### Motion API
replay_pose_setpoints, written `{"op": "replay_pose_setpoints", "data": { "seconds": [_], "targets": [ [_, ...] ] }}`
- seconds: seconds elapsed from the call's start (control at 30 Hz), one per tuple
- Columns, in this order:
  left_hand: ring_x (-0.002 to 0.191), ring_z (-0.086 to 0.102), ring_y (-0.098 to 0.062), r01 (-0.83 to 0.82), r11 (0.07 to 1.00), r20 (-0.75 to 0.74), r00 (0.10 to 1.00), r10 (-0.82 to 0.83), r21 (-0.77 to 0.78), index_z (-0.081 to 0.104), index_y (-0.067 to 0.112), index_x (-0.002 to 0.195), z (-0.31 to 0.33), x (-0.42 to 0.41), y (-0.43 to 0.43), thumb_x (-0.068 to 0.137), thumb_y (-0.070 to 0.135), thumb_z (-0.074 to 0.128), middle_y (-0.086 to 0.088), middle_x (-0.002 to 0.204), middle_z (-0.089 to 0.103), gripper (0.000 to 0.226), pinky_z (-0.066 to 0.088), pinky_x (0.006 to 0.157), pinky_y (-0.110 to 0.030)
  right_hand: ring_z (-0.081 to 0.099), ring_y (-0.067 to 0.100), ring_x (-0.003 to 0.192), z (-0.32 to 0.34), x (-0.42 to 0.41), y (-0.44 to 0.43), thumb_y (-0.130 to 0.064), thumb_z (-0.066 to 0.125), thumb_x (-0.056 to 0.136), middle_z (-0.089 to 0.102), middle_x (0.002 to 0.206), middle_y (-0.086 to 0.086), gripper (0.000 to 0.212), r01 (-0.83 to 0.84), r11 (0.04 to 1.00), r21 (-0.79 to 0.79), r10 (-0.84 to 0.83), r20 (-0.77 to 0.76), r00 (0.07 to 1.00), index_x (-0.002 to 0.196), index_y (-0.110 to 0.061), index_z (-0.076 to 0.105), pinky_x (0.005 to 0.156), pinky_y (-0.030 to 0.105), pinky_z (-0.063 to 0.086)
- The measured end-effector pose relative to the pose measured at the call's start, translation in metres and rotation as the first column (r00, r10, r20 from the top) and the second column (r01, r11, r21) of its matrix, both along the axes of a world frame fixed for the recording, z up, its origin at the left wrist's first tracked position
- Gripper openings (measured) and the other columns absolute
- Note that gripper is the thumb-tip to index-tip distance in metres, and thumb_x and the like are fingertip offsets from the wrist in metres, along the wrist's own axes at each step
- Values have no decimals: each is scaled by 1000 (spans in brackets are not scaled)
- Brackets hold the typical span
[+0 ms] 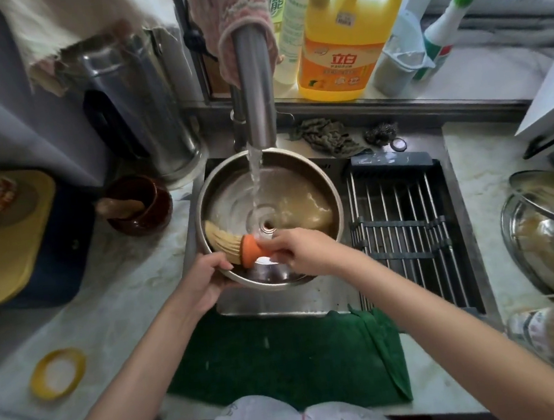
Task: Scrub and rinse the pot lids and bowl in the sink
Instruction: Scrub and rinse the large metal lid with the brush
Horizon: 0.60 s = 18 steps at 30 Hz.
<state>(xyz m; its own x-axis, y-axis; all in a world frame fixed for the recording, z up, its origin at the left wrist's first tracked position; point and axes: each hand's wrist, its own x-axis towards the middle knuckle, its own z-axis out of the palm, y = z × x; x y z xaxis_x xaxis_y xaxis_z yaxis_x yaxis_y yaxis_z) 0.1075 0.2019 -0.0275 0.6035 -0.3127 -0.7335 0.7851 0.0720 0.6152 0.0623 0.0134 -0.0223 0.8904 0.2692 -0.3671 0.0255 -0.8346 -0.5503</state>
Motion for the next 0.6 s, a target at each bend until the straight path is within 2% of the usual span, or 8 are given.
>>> {"op": "replay_pose_setpoints", "data": {
  "seconds": [0.13, 0.23, 0.3, 0.37, 0.43, 0.47, 0.53, 0.6],
  "targets": [
    [55, 63, -23, -56, 998, 29, 998, 56, 21, 51, -2, 81, -2, 6, 9, 76, -14, 33, -12, 61, 62, 22, 57, 47, -36, 55, 16, 82, 26, 3, -39, -25, 49, 95, 58, 97, -7, 41, -316, 908, -274, 319, -35, 947, 131, -47, 50, 64, 31, 41],
    [59, 58, -21, -81, 996, 30, 996, 80, 34, 54, -1, 86, -6, 5, 7, 74, -12, 37, -10, 64, 59, 24, 56, 49, -32, 61, 20, 89, 35, 1, -45, -27, 48, 96, 64, 100, -7, 40, -270, 897, -349, 286, -6, 958, 132, -44, 50, 67, 30, 44],
    [60, 58, -17, -68, 998, 17, 998, 67, 19, 56, 3, 84, -4, -1, -2, 78, -14, 30, -3, 61, 62, 31, 53, 46, -25, 61, 24, 100, 36, -2, -25, -29, 47, 97, 66, 113, -2, 38, -118, 966, -230, 116, -22, 993, 134, -35, 51, 77, 33, 48],
    [55, 60, -14, -38, 999, 8, 999, 38, -8, 56, 4, 80, -2, -7, -13, 80, -14, 27, -2, 58, 62, 34, 51, 45, -21, 61, 30, 102, 31, 0, 3, -26, 45, 97, 67, 113, 7, 33, 91, 992, -90, -97, -62, 993, 127, -23, 57, 82, 37, 49],
    [51, 62, -11, -16, 999, 6, 1000, 16, -39, 56, 2, 80, 1, -10, -18, 80, -14, 27, -5, 61, 64, 33, 52, 46, -21, 63, 33, 95, 26, 3, 23, -24, 44, 98, 68, 105, 14, 25, 281, 960, 20, -276, -121, 953, 111, -15, 63, 78, 37, 50],
    [53, 64, -12, -2, 998, 14, 1000, 3, -58, 58, 1, 82, 1, -10, -18, 80, -13, 29, -6, 63, 65, 32, 54, 48, -23, 64, 32, 87, 26, 5, 26, -23, 45, 98, 68, 99, 15, 21, 325, 942, 84, -308, -167, 937, 99, -15, 64, 73, 36, 50],
    [61, 65, -16, 31, 995, 40, 999, -27, -94, 60, 1, 89, 2, -9, -13, 71, -8, 41, -8, 70, 67, 27, 55, 54, -26, 63, 19, 68, 34, 8, 21, -19, 47, 97, 69, 87, 11, 21, 245, 959, 145, -212, -211, 954, 81, -22, 60, 62, 29, 50],
    [67, 63, -19, 64, 993, 70, 996, -57, -100, 61, 1, 90, 4, -7, -4, 57, -1, 48, -10, 74, 65, 35, 55, 58, -29, 58, 7, 55, 48, 11, 9, -17, 48, 97, 66, 79, 3, 18, 93, 984, 153, -54, -240, 969, 88, -19, 63, 55, 24, 50]
  ]
}}
